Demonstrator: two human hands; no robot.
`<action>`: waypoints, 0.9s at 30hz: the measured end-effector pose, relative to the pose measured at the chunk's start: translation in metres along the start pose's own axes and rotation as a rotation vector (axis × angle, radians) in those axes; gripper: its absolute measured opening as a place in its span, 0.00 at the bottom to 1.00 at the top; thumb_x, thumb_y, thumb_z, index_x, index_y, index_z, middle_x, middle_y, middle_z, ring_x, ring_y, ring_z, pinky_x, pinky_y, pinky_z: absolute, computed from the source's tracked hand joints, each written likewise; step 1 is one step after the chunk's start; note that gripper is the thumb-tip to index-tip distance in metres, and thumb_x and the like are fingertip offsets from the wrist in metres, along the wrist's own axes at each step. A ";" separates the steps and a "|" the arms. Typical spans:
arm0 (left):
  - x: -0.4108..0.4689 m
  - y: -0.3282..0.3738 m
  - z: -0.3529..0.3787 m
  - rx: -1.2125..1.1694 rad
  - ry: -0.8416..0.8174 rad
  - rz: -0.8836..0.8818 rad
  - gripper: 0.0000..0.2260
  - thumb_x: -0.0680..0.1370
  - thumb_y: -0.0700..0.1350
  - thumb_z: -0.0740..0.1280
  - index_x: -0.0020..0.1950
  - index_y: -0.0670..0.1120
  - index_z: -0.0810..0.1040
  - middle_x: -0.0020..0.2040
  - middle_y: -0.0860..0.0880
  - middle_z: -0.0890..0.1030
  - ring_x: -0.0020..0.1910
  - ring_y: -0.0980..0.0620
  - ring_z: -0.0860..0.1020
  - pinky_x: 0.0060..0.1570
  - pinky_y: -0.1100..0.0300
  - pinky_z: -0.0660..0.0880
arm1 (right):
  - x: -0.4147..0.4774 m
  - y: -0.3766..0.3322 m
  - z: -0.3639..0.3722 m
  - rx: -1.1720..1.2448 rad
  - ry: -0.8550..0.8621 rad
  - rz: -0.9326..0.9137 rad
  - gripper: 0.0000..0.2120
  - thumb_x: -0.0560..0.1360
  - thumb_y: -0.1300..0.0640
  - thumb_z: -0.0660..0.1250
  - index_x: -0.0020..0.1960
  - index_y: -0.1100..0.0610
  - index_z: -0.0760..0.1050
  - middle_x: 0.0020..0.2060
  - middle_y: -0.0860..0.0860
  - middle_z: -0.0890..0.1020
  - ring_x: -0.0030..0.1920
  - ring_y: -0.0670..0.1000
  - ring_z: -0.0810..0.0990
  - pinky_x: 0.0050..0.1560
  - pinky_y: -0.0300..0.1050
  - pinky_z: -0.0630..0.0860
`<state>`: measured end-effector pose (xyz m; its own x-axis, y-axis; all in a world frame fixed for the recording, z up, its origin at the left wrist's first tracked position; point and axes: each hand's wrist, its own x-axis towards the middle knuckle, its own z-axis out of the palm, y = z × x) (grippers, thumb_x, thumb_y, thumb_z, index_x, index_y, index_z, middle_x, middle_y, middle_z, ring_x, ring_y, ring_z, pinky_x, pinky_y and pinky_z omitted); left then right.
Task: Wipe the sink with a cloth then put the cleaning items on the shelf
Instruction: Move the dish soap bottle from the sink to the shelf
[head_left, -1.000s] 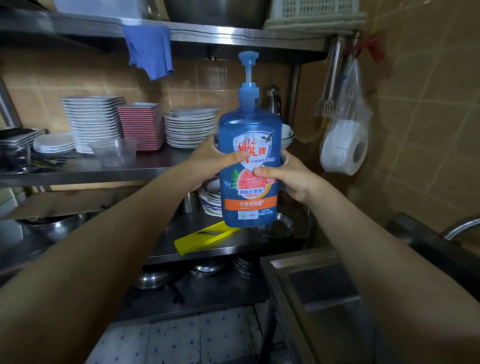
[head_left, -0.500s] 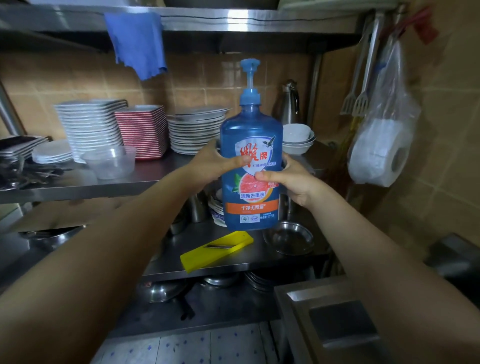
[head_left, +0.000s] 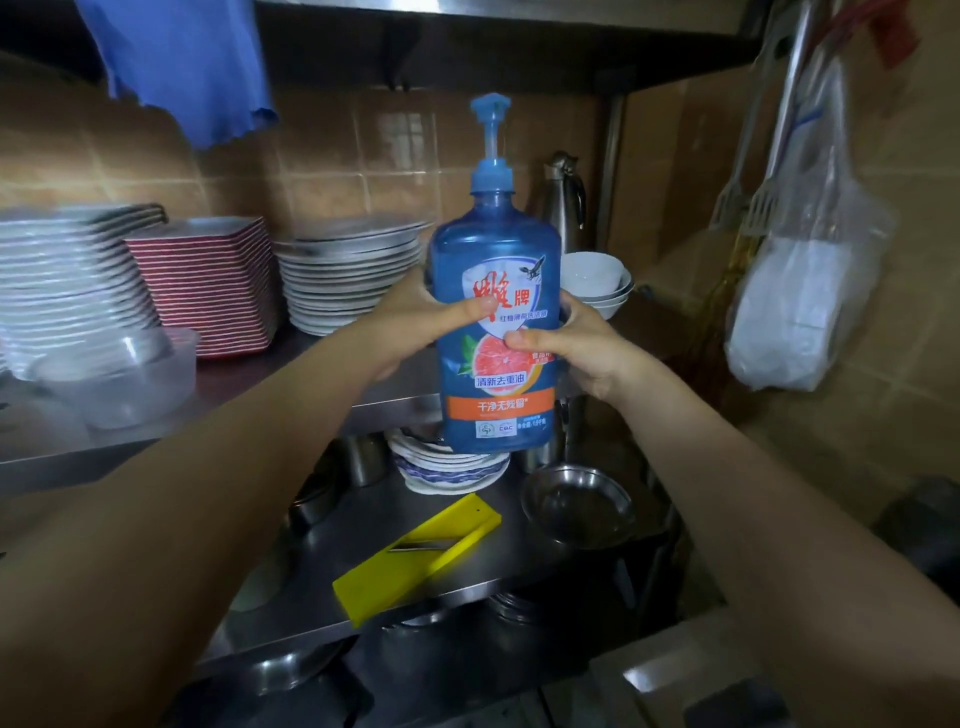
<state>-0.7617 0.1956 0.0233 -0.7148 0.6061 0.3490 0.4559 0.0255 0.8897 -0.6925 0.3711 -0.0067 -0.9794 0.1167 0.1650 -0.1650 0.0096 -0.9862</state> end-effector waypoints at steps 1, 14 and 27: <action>0.007 -0.004 -0.003 -0.008 0.000 -0.005 0.12 0.68 0.49 0.73 0.49 0.55 0.76 0.39 0.64 0.83 0.39 0.65 0.81 0.29 0.72 0.73 | 0.006 0.001 -0.001 -0.010 0.006 0.000 0.42 0.56 0.58 0.78 0.68 0.55 0.67 0.54 0.55 0.82 0.52 0.55 0.83 0.50 0.53 0.80; 0.100 -0.045 -0.011 0.030 -0.071 0.009 0.18 0.64 0.57 0.73 0.51 0.59 0.76 0.45 0.63 0.83 0.44 0.64 0.81 0.34 0.69 0.75 | 0.097 0.014 -0.046 -0.043 -0.003 -0.062 0.31 0.60 0.63 0.76 0.61 0.55 0.73 0.49 0.50 0.84 0.50 0.51 0.83 0.47 0.44 0.80; 0.177 -0.075 -0.002 0.021 -0.112 0.048 0.20 0.63 0.56 0.73 0.52 0.56 0.77 0.49 0.56 0.83 0.48 0.58 0.81 0.42 0.64 0.78 | 0.165 0.029 -0.095 -0.054 -0.038 -0.052 0.27 0.59 0.61 0.77 0.56 0.52 0.74 0.47 0.48 0.85 0.48 0.50 0.84 0.41 0.40 0.80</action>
<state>-0.9234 0.2995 0.0192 -0.6283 0.6923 0.3549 0.5004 0.0103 0.8657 -0.8474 0.4850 -0.0085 -0.9736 0.0765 0.2149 -0.2099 0.0683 -0.9753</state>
